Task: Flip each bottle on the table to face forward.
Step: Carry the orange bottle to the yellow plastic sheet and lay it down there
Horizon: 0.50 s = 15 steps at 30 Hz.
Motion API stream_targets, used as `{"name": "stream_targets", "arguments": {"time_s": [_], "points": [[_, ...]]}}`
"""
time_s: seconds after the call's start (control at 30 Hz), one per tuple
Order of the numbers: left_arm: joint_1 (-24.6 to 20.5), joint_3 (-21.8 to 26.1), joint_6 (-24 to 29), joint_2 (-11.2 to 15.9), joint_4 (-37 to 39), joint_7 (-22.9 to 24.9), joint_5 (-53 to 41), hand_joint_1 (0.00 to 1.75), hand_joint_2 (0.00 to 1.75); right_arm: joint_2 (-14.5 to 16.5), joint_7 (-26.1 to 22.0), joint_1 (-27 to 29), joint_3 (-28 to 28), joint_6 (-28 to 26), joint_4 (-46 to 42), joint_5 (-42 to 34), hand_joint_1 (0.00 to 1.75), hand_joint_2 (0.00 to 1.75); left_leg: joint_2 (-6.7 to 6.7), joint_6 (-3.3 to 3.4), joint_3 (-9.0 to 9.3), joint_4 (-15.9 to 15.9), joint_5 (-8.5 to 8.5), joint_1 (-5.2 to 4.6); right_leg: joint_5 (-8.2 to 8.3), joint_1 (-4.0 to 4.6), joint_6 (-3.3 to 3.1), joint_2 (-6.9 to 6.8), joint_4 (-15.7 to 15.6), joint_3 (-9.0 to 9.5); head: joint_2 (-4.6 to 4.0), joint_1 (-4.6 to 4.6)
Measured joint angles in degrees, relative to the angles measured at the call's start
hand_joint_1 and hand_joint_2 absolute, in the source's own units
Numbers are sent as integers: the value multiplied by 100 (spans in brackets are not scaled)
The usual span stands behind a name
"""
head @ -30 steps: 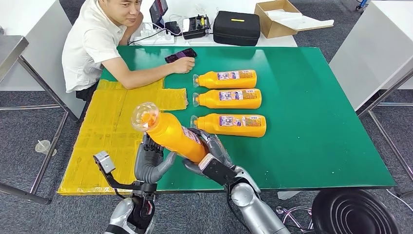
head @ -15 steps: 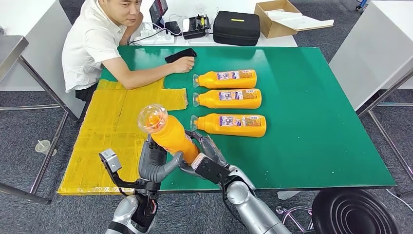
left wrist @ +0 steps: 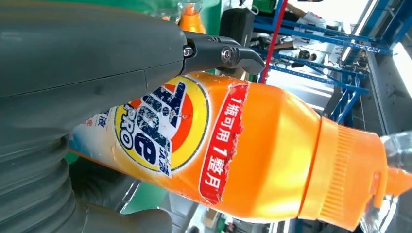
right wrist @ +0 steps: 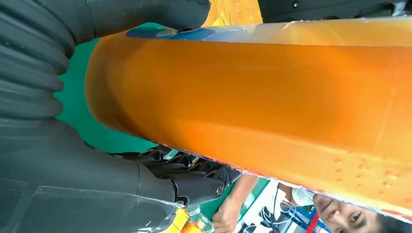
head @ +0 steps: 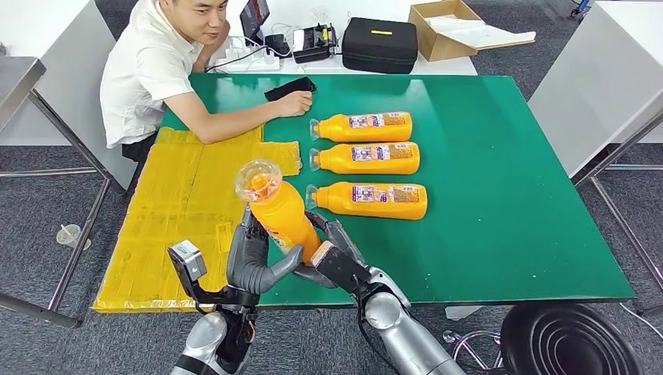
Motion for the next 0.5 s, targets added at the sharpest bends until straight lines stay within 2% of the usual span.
{"name": "stream_targets", "arguments": {"time_s": [0.17,0.37,0.5], "points": [[-18,-54,394,1,-7,44,-395,0,175,3,104,7,-2,-120,-57,261,175,175,0,0,0,0,0,0,0,0,0,0,0,-1,0,0],[-36,-105,556,2,-1,103,-508,3,175,4,139,9,14,-182,-91,384,175,175,0,0,0,0,0,0,0,0,0,0,0,0,0,1],[-75,-71,707,2,66,284,-511,0,175,7,260,2,95,-436,-165,875,175,175,0,0,0,0,0,0,0,0,0,0,0,0,0,1]]}}
